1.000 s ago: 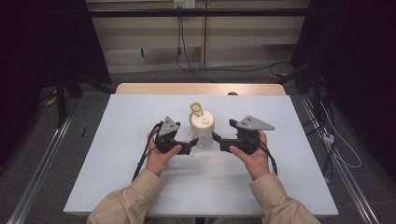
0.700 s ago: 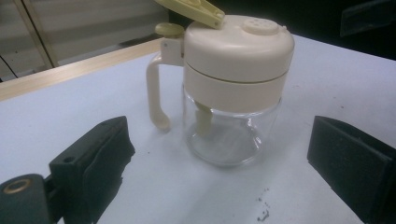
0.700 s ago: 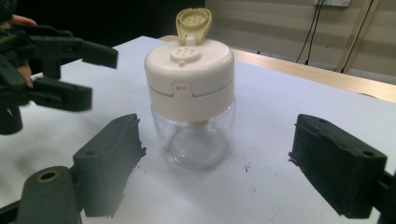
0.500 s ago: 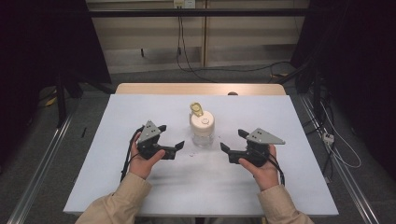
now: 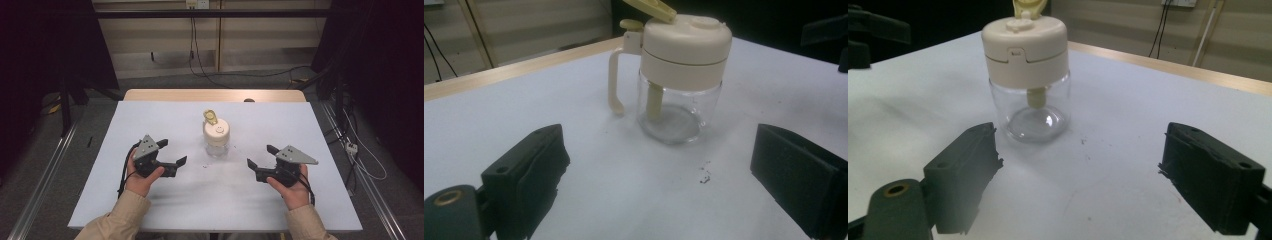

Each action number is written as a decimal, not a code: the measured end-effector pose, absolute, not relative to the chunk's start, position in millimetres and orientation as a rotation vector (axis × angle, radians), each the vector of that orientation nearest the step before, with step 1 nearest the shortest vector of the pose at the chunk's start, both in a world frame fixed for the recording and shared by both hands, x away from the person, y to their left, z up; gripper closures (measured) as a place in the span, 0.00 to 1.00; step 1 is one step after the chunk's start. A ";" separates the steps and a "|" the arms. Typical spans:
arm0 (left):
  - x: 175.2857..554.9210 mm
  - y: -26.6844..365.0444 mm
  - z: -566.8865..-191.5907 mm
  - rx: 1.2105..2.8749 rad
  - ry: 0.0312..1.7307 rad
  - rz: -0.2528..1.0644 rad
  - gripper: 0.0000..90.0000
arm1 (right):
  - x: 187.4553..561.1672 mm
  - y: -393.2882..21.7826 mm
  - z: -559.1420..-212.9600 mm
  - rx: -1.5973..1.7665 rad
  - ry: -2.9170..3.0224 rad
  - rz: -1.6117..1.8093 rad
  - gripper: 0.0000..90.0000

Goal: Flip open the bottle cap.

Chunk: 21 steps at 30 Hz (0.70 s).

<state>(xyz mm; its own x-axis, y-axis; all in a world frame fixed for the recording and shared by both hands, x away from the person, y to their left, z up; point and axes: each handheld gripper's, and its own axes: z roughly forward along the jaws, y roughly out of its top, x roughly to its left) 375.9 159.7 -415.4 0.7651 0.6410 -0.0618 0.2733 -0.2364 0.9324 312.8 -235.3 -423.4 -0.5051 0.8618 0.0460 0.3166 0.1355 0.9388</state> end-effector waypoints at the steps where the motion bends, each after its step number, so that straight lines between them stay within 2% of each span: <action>1: 375.5 161.3 -415.3 1.826 0.705 0.408 0.08 | 311.7 -236.6 -425.0 1.128 1.902 1.367 0.15; 21: 368.3 190.7 -420.6 1.831 0.739 0.394 0.08 | 294.2 -254.8 -439.7 1.141 1.896 1.349 0.13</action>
